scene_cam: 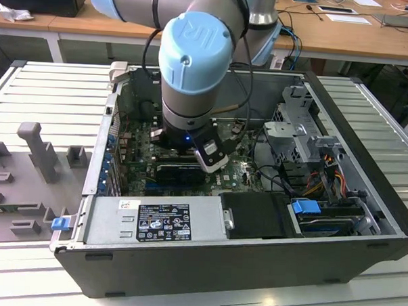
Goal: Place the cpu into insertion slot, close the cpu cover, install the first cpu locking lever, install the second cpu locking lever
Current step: 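Install the second cpu locking lever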
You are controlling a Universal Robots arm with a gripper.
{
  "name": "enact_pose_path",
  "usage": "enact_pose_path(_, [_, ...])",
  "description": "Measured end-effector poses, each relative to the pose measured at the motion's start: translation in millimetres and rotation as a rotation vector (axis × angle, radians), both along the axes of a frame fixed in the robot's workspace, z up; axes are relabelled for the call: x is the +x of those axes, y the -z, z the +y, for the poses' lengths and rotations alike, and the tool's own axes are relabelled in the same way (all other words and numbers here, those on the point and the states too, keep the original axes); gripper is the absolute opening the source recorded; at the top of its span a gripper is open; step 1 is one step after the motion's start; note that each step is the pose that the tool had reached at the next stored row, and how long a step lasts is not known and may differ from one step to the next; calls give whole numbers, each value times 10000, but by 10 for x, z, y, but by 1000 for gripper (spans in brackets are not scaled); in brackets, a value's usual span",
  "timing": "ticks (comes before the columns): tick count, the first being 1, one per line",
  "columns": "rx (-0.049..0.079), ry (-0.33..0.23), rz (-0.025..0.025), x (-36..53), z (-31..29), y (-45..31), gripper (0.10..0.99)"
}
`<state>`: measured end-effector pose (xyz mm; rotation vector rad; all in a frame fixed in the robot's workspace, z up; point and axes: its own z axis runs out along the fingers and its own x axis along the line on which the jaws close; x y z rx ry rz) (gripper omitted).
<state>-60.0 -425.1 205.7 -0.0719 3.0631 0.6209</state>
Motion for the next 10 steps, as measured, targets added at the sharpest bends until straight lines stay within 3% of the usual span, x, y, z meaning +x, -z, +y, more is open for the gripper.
enact_pose_path(5, [13,15,0,-140,1,62,106])
enact_pose_path(10, [-4,16,2,-144,49,80,106])
